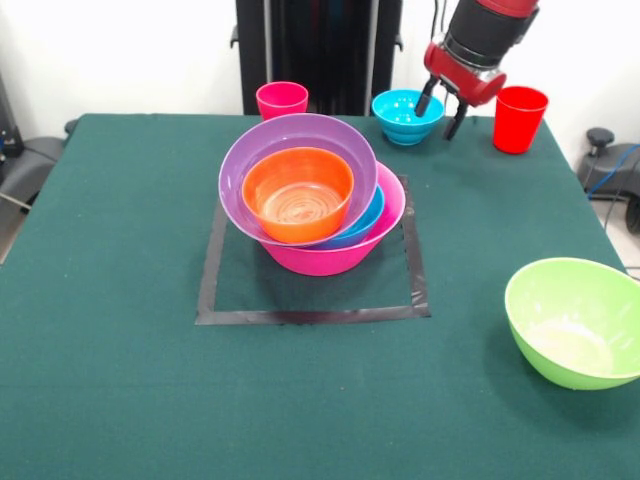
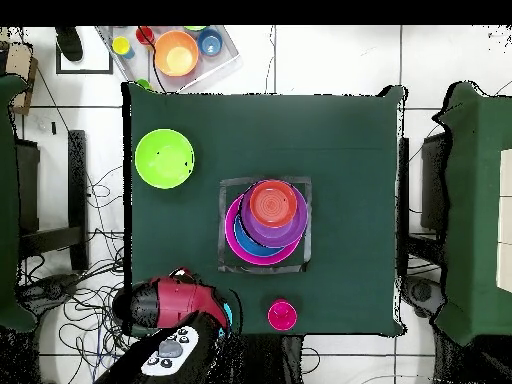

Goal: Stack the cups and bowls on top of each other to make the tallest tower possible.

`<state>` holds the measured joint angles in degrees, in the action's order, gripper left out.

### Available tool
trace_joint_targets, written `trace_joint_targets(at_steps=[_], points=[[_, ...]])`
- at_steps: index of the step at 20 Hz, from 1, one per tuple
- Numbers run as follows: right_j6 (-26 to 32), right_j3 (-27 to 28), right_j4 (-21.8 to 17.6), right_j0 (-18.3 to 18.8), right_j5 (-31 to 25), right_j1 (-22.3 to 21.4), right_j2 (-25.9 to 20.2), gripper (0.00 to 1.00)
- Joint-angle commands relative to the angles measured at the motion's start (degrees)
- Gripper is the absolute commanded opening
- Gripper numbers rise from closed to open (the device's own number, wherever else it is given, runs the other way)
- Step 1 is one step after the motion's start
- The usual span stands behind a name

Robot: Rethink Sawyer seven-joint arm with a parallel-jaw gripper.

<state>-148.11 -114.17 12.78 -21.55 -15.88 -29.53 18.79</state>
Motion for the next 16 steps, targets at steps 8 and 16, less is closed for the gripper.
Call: trace_joint_targets(at_steps=[8,16], points=[[-10.2,-2.48,2.77,1.14,7.76,3.75,-4.35,1.0],[-10.31,-4.27,3.12,0.97,8.6,3.73,-4.41,1.0]])
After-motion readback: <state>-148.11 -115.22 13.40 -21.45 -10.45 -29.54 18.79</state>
